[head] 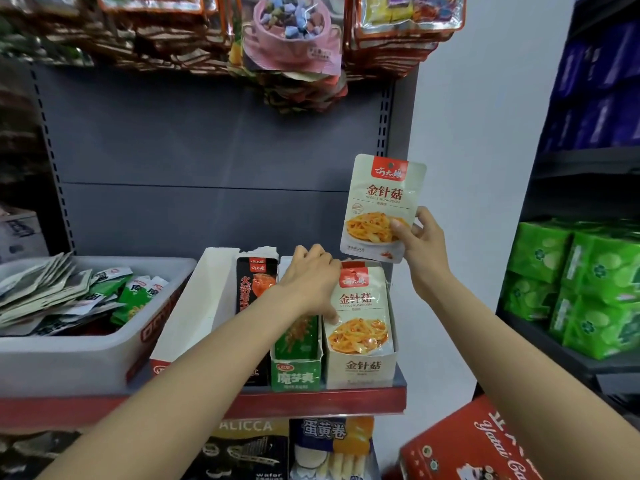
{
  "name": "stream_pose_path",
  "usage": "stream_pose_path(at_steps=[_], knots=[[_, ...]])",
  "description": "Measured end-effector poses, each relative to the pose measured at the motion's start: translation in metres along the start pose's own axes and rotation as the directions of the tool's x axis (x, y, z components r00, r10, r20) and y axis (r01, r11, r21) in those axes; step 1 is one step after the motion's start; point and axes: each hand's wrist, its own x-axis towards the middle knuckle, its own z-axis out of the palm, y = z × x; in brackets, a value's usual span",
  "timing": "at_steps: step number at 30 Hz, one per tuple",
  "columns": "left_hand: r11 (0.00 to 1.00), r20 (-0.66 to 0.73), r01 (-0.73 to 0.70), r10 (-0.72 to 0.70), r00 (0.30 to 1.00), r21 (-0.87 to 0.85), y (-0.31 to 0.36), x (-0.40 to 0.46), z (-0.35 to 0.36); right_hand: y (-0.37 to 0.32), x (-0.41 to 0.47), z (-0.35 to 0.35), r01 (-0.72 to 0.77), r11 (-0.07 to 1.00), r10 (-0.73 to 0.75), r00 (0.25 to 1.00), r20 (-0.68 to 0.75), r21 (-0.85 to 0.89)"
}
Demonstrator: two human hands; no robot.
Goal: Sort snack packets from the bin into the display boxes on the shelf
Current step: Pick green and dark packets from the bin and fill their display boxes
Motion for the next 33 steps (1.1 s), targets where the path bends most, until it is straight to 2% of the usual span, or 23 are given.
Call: stream_pose_path(at_steps=[3,7,12,18,22,25,27,33], knots=[[1.0,0.004,0.02,-0.02,1.0,-0.014,0.0,-0.001,-0.001,0.0,0.0,-0.002,-0.02,1.0,0.02,1.0,0.014,0.015],[0.999,-0.082,0.028,-0.032,0.996,-0.045,0.006,-0.011,0.004,0.001,0.002,-0.003,-0.043,0.999,0.043,0.999,0.032,0.012],[0.993,-0.22,-0.11,0.096,0.971,-0.053,0.001,-0.031,0.01,0.004,0.0,-0.007,-0.096,0.995,0.095,0.99,0.108,0.008],[0.964,-0.178,-0.18,0.146,0.973,-0.195,-0.008,-0.044,0.01,0.008,-0.006,-0.011,-0.203,0.979,0.205,0.95,0.234,-0.033],[0.952,-0.178,-0.193,0.153,0.972,-0.237,-0.006,-0.05,0.006,0.009,-0.014,-0.012,-0.268,0.928,0.346,0.876,0.335,-0.259],[0.949,-0.182,-0.186,0.142,0.973,-0.254,-0.005,-0.051,0.001,0.007,-0.016,-0.016,-0.305,0.854,0.457,0.827,0.328,-0.421],[0.949,-0.177,-0.171,0.126,0.976,-0.264,-0.002,-0.052,-0.002,0.002,-0.016,-0.018,-0.308,0.832,0.473,0.828,0.301,-0.461],[0.94,-0.188,-0.145,0.089,0.978,-0.31,-0.001,-0.054,-0.006,-0.006,-0.012,-0.004,-0.126,0.758,0.393,0.872,0.293,-0.641]])
